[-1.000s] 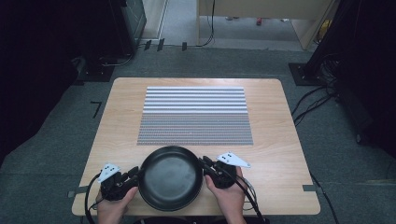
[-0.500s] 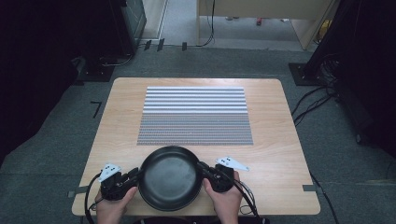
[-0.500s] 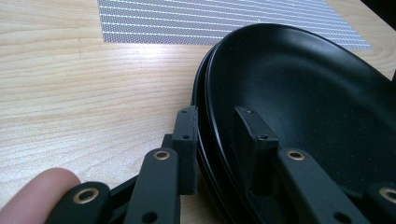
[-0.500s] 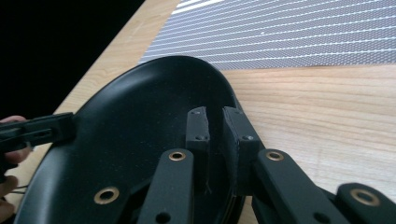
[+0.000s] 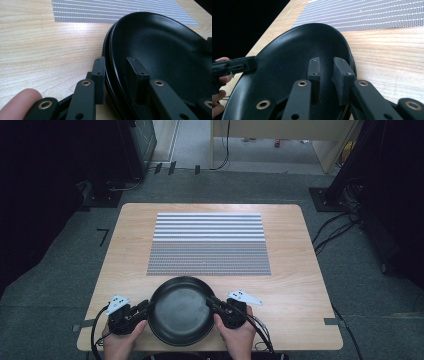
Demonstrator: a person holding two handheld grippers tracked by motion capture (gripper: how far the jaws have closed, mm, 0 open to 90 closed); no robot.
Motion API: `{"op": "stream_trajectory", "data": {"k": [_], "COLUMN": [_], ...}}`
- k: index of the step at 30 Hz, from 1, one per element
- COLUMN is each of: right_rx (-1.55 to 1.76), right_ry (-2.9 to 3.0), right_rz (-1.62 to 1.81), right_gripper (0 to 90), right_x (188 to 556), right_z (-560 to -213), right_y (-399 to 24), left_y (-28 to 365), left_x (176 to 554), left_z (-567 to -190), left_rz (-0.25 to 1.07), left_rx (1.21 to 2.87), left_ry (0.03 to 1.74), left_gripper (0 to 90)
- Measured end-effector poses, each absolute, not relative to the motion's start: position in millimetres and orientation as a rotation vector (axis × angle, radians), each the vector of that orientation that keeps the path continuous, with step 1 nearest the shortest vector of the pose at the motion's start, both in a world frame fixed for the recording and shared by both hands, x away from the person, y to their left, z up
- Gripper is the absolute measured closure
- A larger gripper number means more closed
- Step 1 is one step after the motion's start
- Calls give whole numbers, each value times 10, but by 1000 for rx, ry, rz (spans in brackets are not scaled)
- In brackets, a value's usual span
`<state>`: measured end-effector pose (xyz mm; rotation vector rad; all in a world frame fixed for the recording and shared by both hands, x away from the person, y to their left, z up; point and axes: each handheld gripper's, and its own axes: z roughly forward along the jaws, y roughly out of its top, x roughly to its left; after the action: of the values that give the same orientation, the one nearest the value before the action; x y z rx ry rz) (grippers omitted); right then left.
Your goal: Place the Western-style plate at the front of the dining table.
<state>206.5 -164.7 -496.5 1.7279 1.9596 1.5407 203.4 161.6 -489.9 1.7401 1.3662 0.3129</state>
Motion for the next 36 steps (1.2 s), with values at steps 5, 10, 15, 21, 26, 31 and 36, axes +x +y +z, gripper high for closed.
{"op": "stream_trajectory", "data": {"k": [5, 10, 15, 21, 26, 31, 36], "right_rx": [1763, 1775, 1752, 1752, 1766, 1816, 1824], "right_ry": [1991, 2009, 1896, 1816, 1788, 1794, 1804], "right_rz": [1568, 1589, 1581, 1561, 1552, 1537, 1556], "right_gripper": [790, 799, 774, 763, 748, 746, 741], "right_x": [2085, 2071, 2025, 2007, 2004, 2029, 2031], "right_z": [-5002, -5047, -4984, -4943, -4956, -5001, -5026], "right_y": [-1617, -1546, -1628, -1709, -1737, -1766, -1724], "left_y": [1612, 1614, 1604, 1602, 1601, 1602, 1598], "left_x": [2033, 2034, 2039, 2036, 2038, 2041, 2040], "left_z": [-4899, -4902, -4914, -4911, -4915, -4920, -4922], "left_rz": [314, 312, 310, 311, 310, 304, 303], "left_rx": [1739, 1741, 1742, 1745, 1743, 1741, 1744], "left_ry": [1370, 1368, 1369, 1370, 1371, 1372, 1373], "left_gripper": [700, 698, 680, 678, 678, 673, 669]}}
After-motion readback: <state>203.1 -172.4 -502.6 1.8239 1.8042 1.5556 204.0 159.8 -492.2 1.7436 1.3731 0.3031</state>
